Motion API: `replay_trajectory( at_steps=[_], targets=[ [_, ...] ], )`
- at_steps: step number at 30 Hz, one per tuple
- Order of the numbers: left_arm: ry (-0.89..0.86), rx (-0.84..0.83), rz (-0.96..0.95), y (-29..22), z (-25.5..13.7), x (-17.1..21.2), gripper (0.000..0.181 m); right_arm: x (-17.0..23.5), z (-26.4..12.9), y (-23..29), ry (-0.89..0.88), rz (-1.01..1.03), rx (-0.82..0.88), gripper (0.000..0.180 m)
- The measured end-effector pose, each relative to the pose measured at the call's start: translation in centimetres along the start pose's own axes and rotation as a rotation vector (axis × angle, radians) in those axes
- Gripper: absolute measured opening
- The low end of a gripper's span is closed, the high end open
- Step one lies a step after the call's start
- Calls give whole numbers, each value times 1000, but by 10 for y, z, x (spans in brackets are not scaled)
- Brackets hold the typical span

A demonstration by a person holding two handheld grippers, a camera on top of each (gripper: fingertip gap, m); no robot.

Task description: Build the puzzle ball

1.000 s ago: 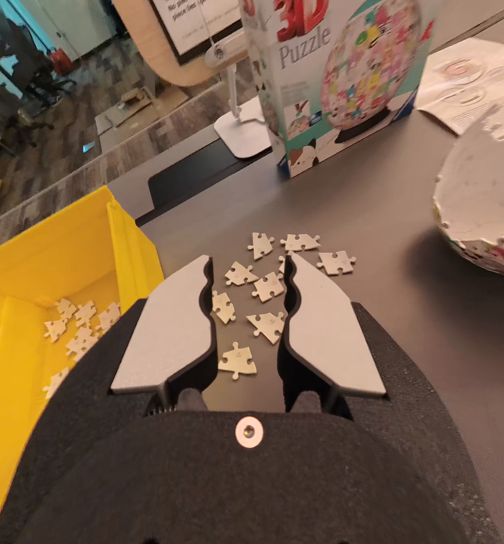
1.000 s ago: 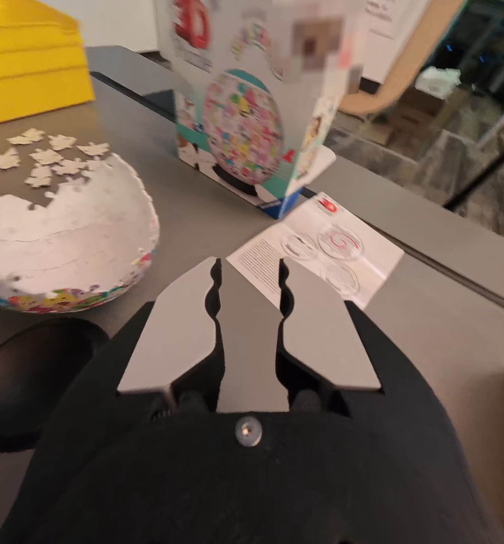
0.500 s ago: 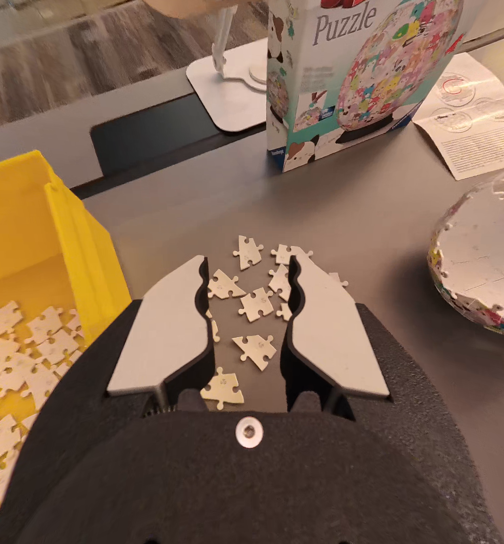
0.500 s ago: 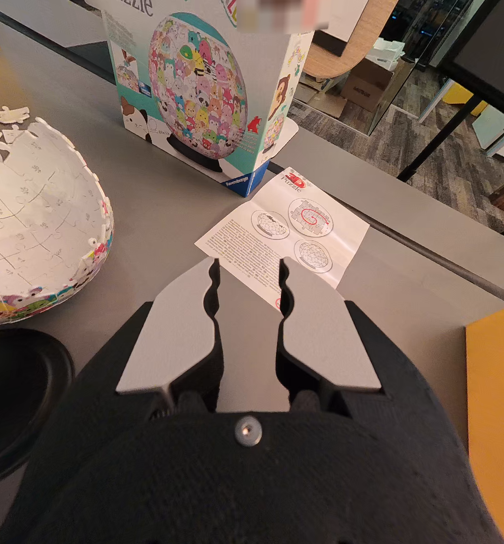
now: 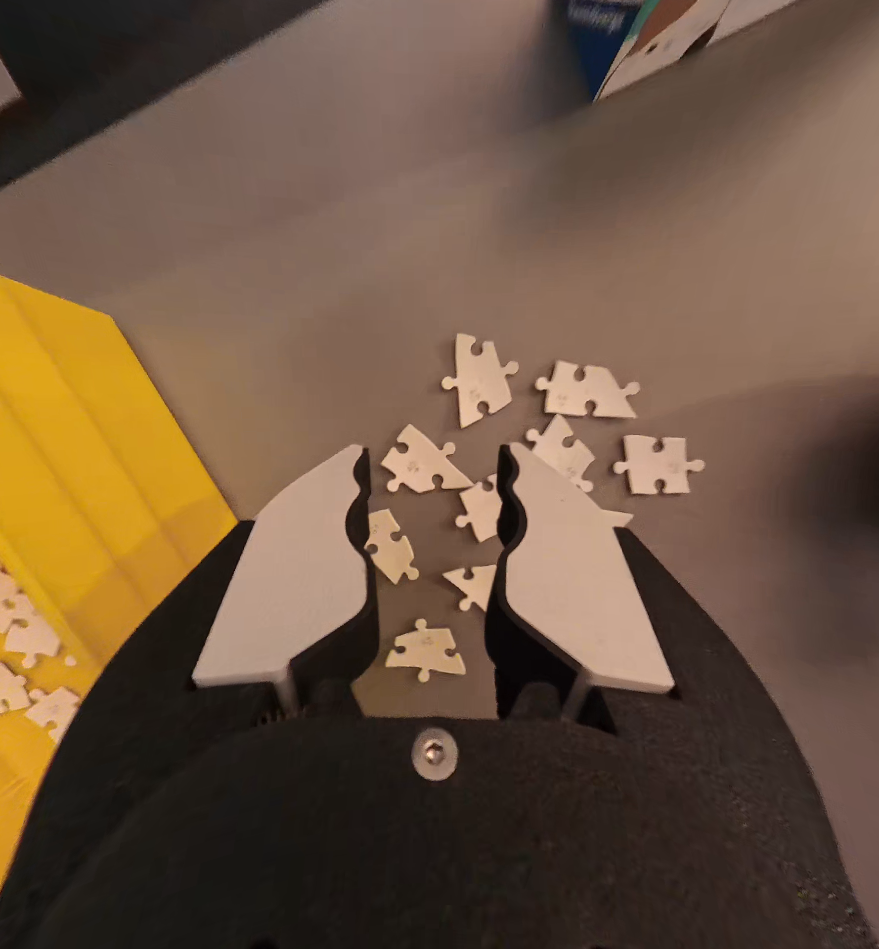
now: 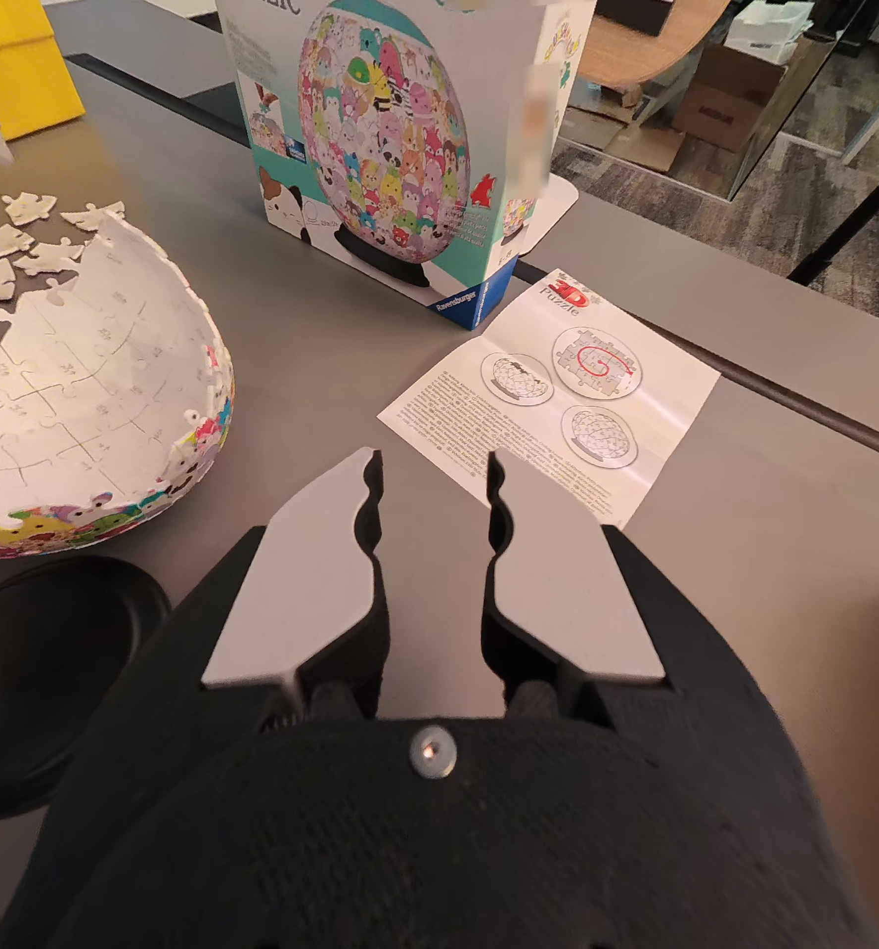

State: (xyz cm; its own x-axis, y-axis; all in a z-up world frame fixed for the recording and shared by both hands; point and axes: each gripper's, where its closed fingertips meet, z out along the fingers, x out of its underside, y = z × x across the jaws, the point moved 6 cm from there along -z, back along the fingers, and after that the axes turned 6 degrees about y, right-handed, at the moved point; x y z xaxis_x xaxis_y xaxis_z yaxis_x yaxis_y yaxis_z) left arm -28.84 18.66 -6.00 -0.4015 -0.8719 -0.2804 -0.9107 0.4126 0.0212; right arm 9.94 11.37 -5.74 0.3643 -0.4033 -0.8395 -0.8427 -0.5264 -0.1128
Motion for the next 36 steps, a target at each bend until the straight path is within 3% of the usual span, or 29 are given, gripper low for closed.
replay_trajectory(
  at_steps=[6,19,25,36],
  targets=[
    [132,-45,-35,1,20,1,47,-1,0,2,-12,-5,-32,40],
    [221,-35,44,5,36,3,46,2,4,4,5,17,-95,40],
    [220,11,48,2,37,3,31,2,4,3,8,35,-112,40],
    [101,3,82,2,18,-1,30,2,4,3,4,37,-120,40]
  ],
)
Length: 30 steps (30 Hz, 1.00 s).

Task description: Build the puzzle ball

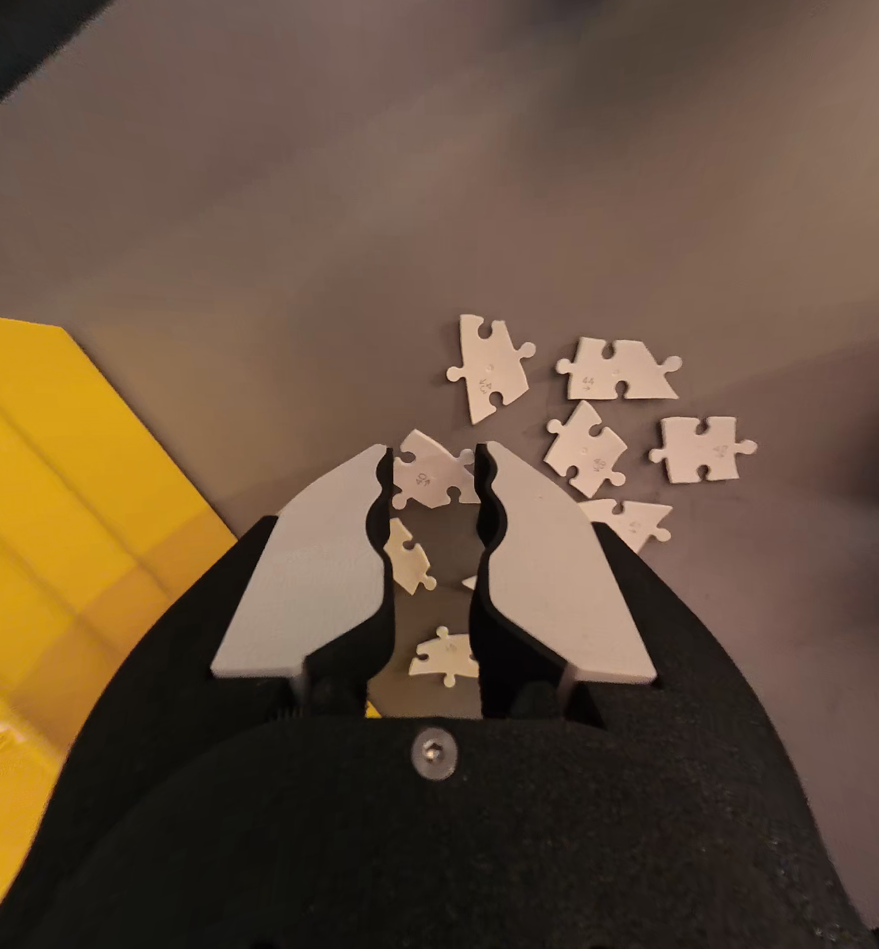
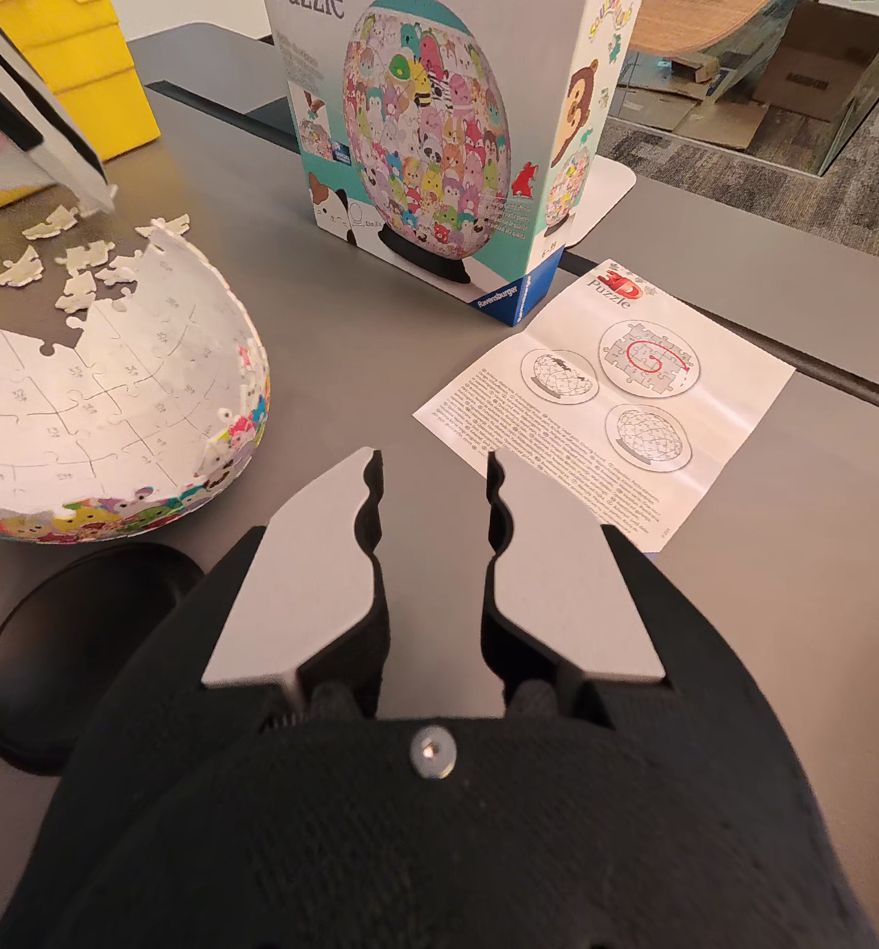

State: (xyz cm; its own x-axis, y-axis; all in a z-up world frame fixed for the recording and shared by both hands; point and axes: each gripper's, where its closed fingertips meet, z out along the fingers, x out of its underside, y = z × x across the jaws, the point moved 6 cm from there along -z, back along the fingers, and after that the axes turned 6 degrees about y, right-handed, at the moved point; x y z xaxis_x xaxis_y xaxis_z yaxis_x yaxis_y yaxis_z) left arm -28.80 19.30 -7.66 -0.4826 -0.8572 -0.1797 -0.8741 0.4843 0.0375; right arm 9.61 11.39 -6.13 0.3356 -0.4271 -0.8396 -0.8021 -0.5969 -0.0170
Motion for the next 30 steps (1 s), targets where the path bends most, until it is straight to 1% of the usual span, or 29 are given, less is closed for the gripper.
replay_trajectory(
  at_steps=[4,6,8,9,11,14,16,19,22,26,30],
  targets=[
    [-133,39,45,-21,-37,-2,30,-3,-3,1,-21,-12,-2,40],
    [-238,5,133,-45,-61,0,30,-8,-8,2,-65,-4,-26,40],
    [-354,-56,258,-79,-86,7,30,-20,-20,6,-152,26,-88,40],
    [-407,-99,317,-97,-97,12,30,-26,-28,11,-201,47,-140,39],
    [-493,-195,435,-133,-114,26,30,-39,-43,24,-278,106,-301,34],
    [-573,-332,586,-181,-128,45,30,-61,-59,53,-302,245,-633,32],
    [-622,-366,656,-208,-134,55,30,-75,-62,73,-269,307,-765,32],
    [-634,-362,716,-234,-139,64,30,-86,-55,110,-109,257,-872,34],
    [-642,-392,750,-246,-146,71,30,-91,-54,136,-10,226,-907,35],
    [-655,-382,763,-251,-154,77,30,-95,-48,149,27,188,-846,35],
    [-665,-338,765,-254,-158,79,30,-92,-43,166,133,165,-917,35]
  ],
)
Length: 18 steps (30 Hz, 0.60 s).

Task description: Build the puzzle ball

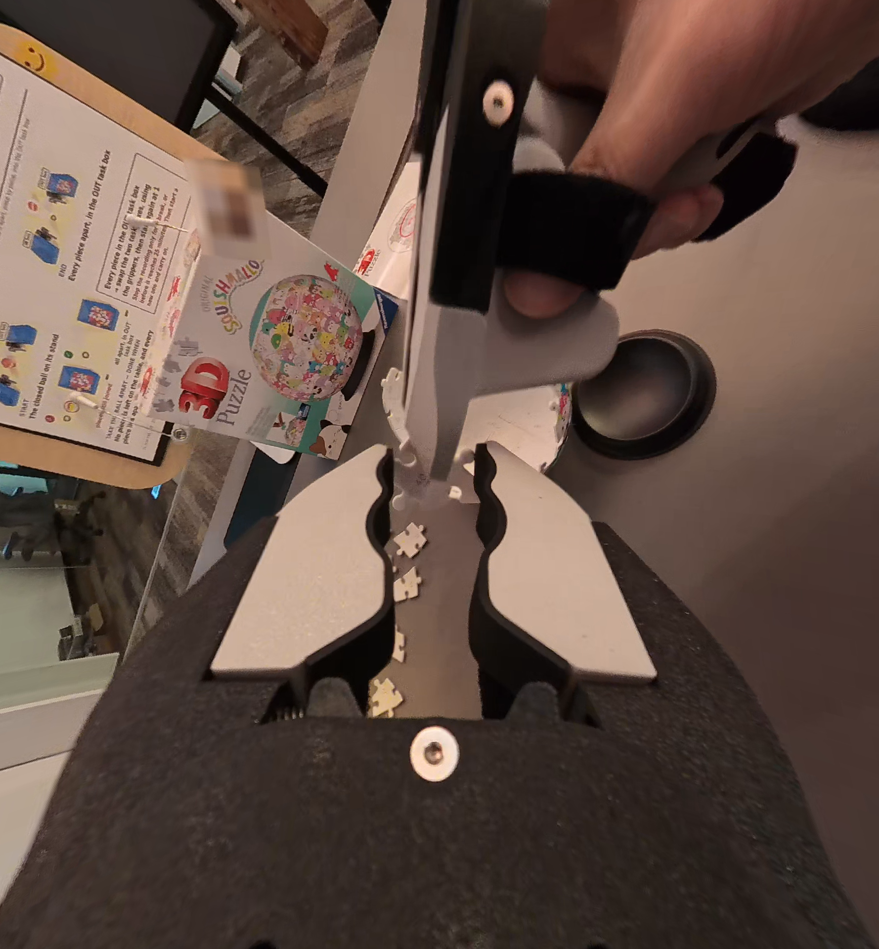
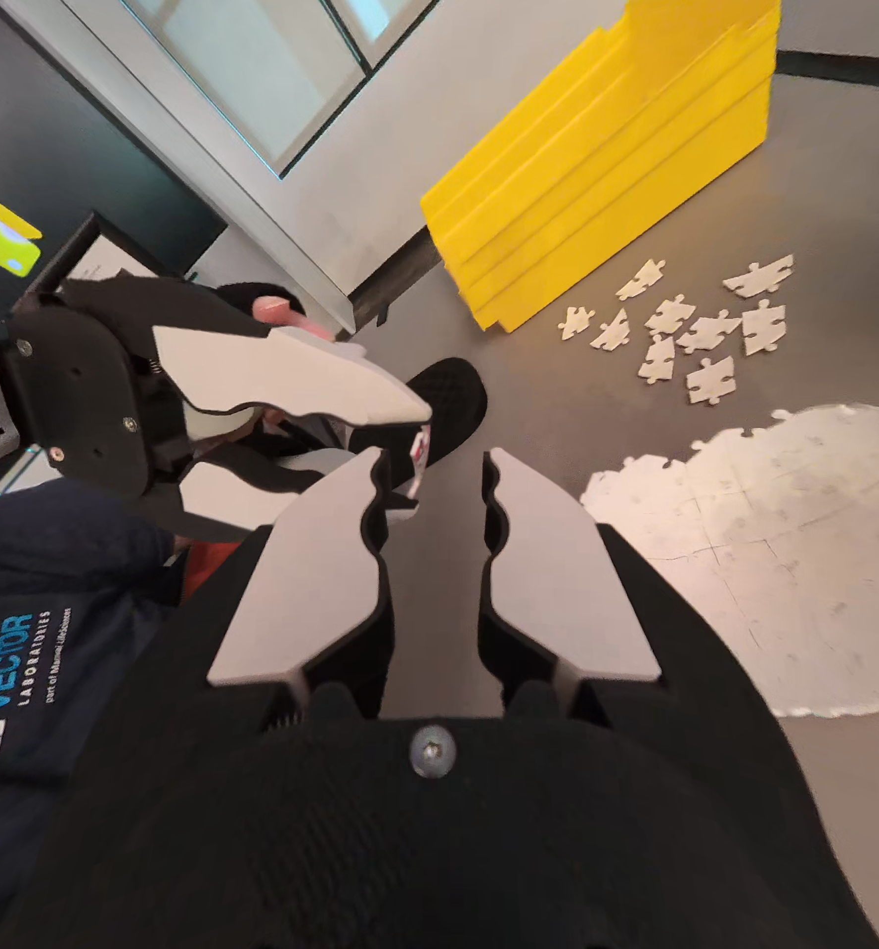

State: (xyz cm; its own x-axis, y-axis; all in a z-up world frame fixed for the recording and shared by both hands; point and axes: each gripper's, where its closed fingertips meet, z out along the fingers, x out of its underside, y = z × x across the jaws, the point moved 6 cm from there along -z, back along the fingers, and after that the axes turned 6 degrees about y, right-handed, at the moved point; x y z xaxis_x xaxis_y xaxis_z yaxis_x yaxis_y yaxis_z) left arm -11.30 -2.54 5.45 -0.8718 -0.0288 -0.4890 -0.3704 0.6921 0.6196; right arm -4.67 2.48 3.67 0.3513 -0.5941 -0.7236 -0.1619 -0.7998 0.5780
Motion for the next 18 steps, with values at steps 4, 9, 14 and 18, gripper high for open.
replay_trajectory(
  at_steps=[4,9,14,18],
  targets=[
    [-9,7,11,-3,-4,-2,17,2,5,0,24,-24,-43,3],
    [-36,-58,-47,8,-24,-1,43,-7,-30,-11,-34,-83,59,3],
    [-133,108,-321,34,-38,21,47,-14,-113,-58,-146,-6,221,3],
    [-202,260,-474,37,-19,40,39,-2,-109,-61,-228,101,1,3]
  ],
)
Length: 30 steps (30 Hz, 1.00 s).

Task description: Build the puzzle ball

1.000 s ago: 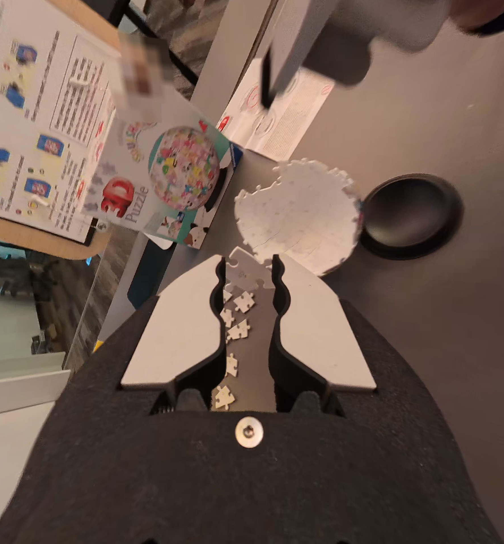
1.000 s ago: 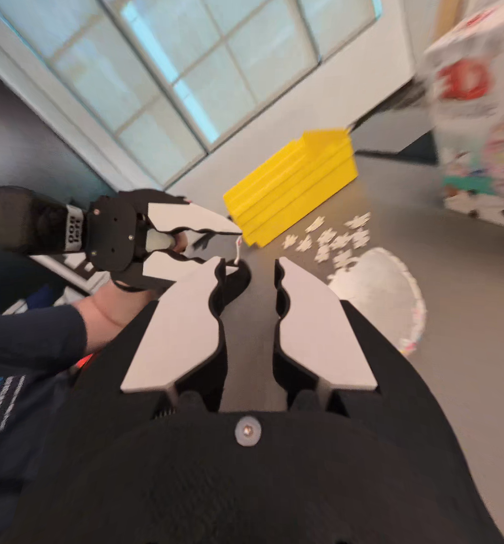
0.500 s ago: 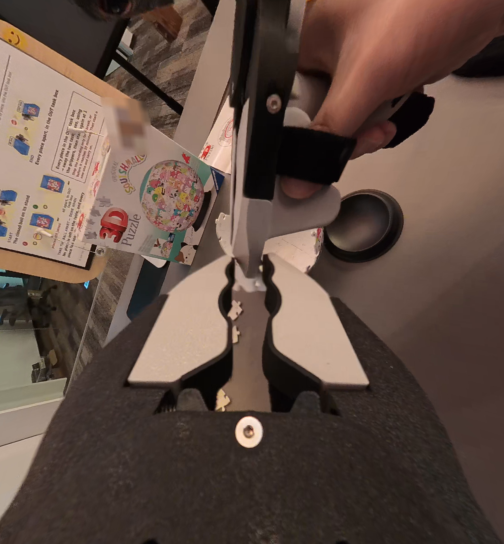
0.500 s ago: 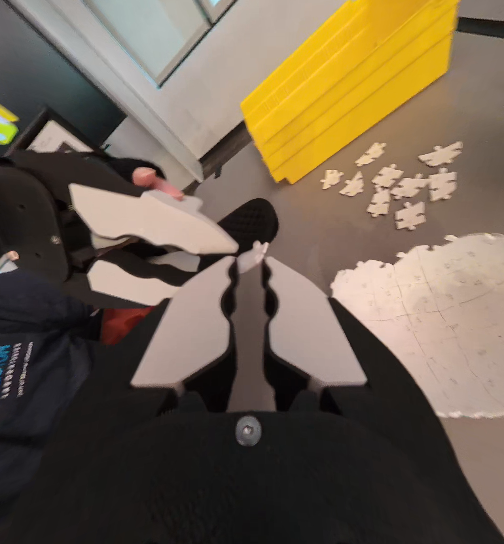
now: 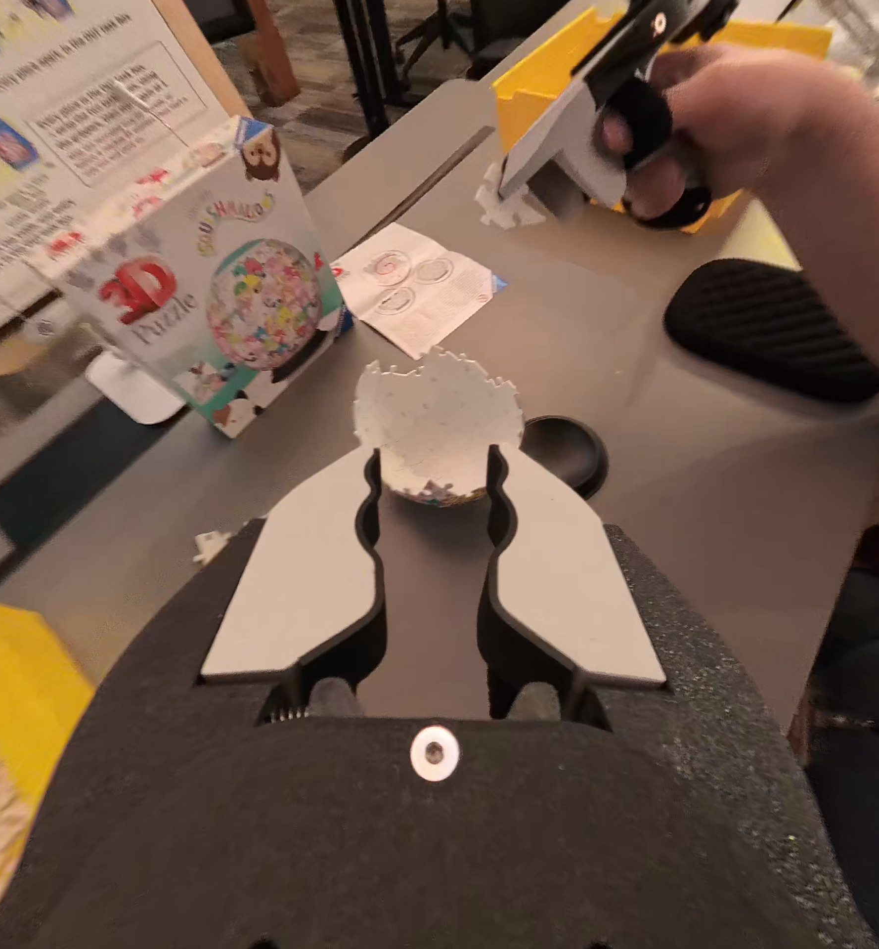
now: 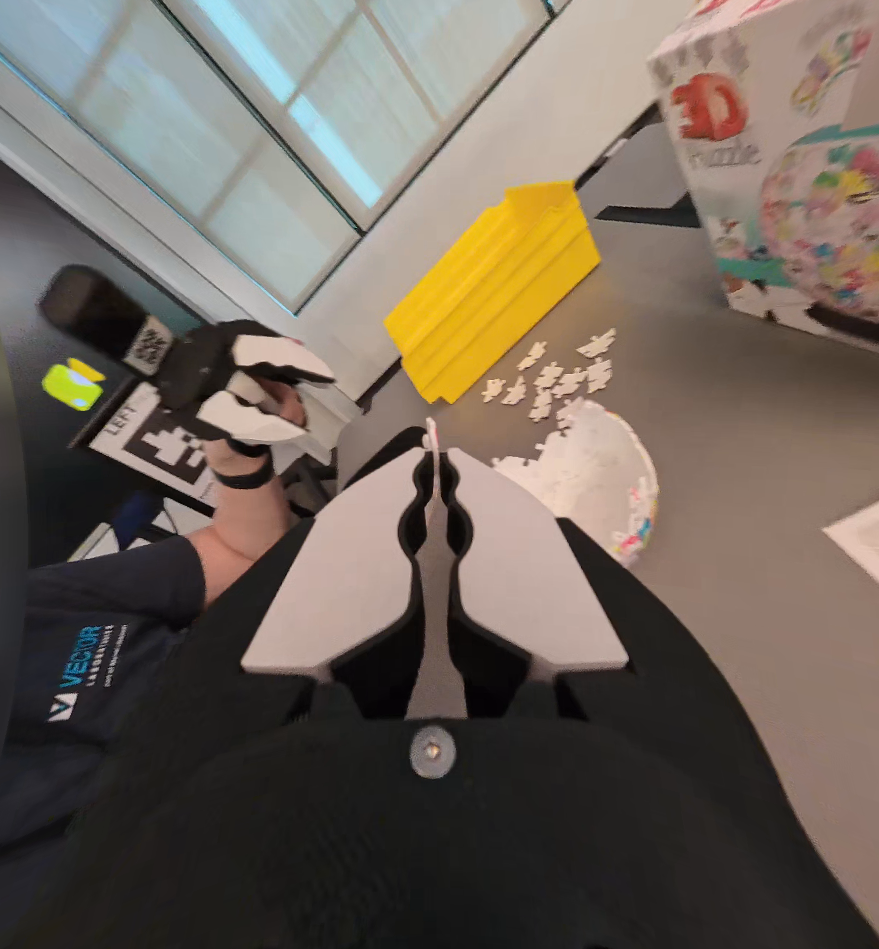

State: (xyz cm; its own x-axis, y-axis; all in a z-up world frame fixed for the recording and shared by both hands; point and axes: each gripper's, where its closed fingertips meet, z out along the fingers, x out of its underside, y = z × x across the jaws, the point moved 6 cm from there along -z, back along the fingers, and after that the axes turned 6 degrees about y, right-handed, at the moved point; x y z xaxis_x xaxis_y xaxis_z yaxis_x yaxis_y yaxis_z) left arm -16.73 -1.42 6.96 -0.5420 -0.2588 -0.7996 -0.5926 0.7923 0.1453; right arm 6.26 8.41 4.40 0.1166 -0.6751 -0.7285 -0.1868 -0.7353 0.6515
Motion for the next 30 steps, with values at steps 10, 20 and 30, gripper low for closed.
replay_trajectory(
  at_steps=[10,20,30],
  targets=[
    [-243,344,-143,-41,30,-14,21,12,69,79,4,-237,-264,3],
    [-297,386,-136,-30,16,-13,0,14,77,85,85,-370,-236,3],
    [-307,503,-132,-23,16,-41,12,-11,62,92,62,-532,-164,3]
  ],
)
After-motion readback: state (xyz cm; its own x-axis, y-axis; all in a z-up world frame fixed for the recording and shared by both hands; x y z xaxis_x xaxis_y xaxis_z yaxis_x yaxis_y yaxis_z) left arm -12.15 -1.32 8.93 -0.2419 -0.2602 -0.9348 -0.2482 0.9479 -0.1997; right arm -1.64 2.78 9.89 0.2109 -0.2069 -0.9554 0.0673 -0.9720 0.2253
